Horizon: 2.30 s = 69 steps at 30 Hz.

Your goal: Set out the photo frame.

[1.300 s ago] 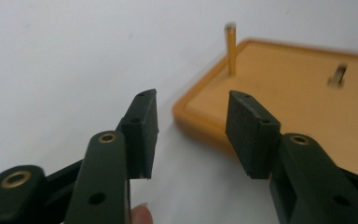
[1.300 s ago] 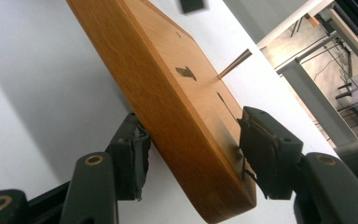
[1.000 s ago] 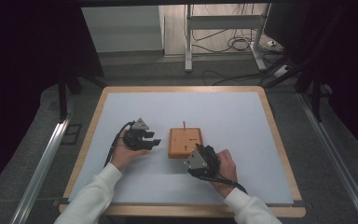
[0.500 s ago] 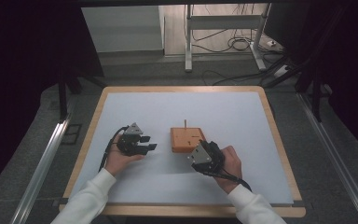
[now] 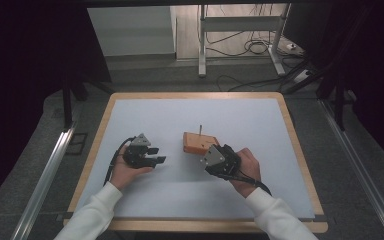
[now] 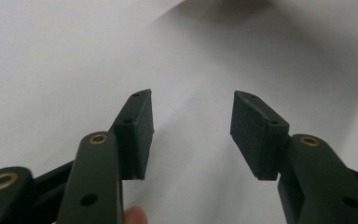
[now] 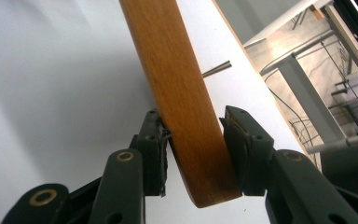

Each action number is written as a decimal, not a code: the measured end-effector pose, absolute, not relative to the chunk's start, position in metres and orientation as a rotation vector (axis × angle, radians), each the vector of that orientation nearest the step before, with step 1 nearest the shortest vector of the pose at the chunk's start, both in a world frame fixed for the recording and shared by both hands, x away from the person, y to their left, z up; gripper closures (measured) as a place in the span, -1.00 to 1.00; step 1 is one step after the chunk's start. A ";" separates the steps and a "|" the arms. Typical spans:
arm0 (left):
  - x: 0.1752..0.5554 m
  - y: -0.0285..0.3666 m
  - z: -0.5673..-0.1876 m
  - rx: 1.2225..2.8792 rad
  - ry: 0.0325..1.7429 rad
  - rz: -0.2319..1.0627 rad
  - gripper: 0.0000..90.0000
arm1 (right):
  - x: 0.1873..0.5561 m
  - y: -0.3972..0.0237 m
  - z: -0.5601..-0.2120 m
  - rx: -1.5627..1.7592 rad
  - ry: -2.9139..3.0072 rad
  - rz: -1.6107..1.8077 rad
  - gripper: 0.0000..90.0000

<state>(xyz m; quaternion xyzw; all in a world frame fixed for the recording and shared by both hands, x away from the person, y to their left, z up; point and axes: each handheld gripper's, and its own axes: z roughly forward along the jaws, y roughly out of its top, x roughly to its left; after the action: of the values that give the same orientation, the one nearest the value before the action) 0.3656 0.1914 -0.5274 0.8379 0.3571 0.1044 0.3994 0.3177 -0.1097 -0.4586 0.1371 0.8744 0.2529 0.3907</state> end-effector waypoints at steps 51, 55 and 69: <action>0.367 0.193 -0.529 2.117 0.913 0.263 0.06 | 0.307 -0.112 -0.403 0.216 2.399 0.891 0.52; 0.367 0.193 -0.529 2.120 0.911 0.264 0.05 | 0.318 -0.109 -0.402 0.254 2.380 0.908 0.50; 0.363 0.191 -0.525 2.104 0.903 0.265 0.05 | 0.348 -0.121 -0.403 0.430 2.309 0.959 0.37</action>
<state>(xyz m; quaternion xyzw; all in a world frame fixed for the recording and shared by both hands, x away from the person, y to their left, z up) 0.3633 0.1909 -0.5250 0.8342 0.3579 0.1049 0.4063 0.3483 -0.1208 -0.4034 0.1618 0.8689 0.3609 0.2976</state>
